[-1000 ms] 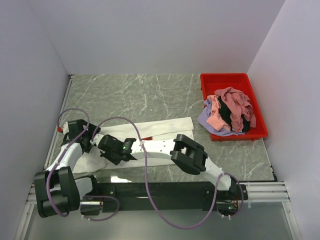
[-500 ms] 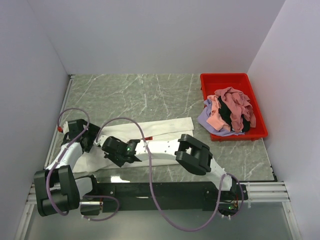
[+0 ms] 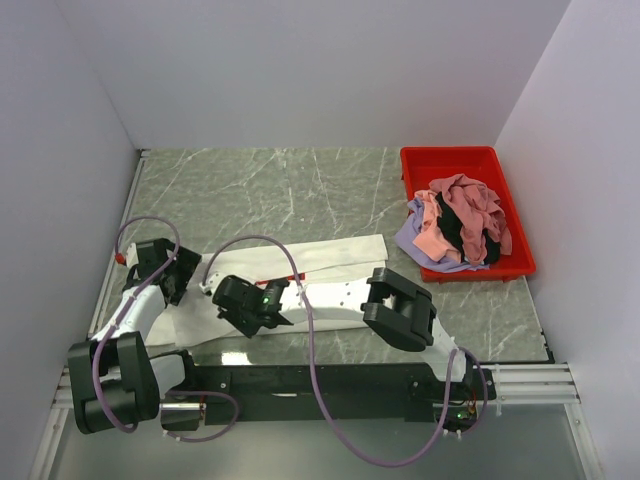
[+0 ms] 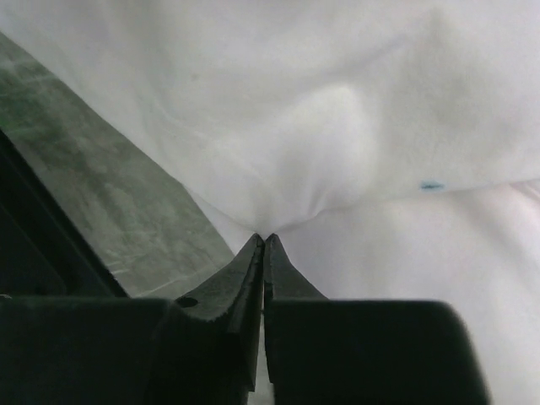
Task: Fold and stack the t-shirts
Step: Fold the tshirt
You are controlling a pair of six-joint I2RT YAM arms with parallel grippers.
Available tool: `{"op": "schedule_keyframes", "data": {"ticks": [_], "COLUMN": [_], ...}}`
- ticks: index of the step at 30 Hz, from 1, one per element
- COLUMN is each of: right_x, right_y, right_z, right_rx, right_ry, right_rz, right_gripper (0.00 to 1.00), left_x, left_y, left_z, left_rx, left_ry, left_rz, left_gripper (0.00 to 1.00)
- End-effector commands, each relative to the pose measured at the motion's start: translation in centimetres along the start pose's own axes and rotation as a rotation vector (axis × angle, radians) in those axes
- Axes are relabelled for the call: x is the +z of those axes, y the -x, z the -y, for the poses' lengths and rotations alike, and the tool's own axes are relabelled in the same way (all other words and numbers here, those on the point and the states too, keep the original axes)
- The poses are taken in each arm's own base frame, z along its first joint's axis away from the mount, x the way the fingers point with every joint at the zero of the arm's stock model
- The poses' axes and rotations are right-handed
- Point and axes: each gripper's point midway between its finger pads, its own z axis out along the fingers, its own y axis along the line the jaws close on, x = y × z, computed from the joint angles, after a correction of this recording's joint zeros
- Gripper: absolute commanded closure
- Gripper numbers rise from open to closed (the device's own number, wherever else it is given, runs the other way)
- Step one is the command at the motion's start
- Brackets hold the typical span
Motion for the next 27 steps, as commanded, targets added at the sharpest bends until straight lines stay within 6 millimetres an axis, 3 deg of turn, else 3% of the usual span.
{"op": "schedule_keyframes", "data": {"ticks": [1, 2, 4, 8, 9, 11, 14, 16, 17, 19, 20, 22, 23, 27], "right_x": [-2.0, -2.2, -2.6, -4.4, -5.6, -6.7, -9.7, -10.7, -11.6, -12.1, -12.7, -13.1, -13.3, -12.7], "right_y": [1.1, 0.9, 1.1, 2.4, 3.4, 4.0, 5.4, 5.5, 5.3, 4.7, 3.8, 2.8, 1.4, -1.6], "right_z": [-0.2, -0.1, -0.1, 0.8, 1.5, 3.1, 6.7, 8.7, 11.4, 13.9, 16.7, 19.5, 22.2, 26.6], "right_rx": [0.023, 0.027, 0.037, 0.062, 0.082, 0.117, 0.202, 0.251, 0.301, 0.359, 0.41, 0.467, 0.52, 0.652], "right_ry": [-0.005, -0.008, -0.014, -0.063, -0.095, -0.138, -0.197, -0.216, -0.243, -0.249, -0.284, -0.311, -0.341, -0.352], "right_rz": [0.041, 0.035, 0.037, 0.09, 0.129, 0.159, 0.231, 0.249, 0.263, 0.269, 0.272, 0.27, 0.256, 0.215], "right_gripper": [0.91, 0.72, 0.59, 0.45, 0.28, 0.16, 0.14, 0.13, 0.13, 0.13, 0.12, 0.12, 0.12, 0.11], "left_x": [-0.3, -0.3, -0.5, -1.3, -1.6, -2.4, -3.7, -4.8, -5.2, -5.9, -5.9, -6.1, -6.0, -5.6], "left_y": [-1.6, -1.6, -1.5, -0.6, -0.4, 0.0, 1.0, 1.8, 1.8, 1.9, 1.5, 0.7, -0.3, -3.9], "left_z": [-3.1, -3.1, -2.7, -1.4, -1.0, 0.0, 1.1, 1.9, 1.8, 2.5, 2.6, 3.2, 3.7, 4.5], "left_rx": [0.033, 0.033, 0.024, 0.01, 0.002, -0.004, -0.015, -0.024, -0.025, -0.024, -0.019, -0.025, -0.007, 0.031], "left_ry": [0.113, 0.113, 0.1, 0.065, 0.056, 0.021, -0.006, -0.027, -0.02, -0.058, -0.07, -0.105, -0.129, -0.136], "left_rz": [-0.056, -0.059, -0.055, -0.034, -0.03, -0.023, 0.007, 0.036, 0.036, 0.04, 0.03, -0.003, -0.023, -0.107], "left_gripper": [0.01, 0.01, 0.01, 0.01, 0.01, 0.01, 0.01, 0.01, 0.01, 0.0, 0.0, 0.0, 0.01, 0.0]}}
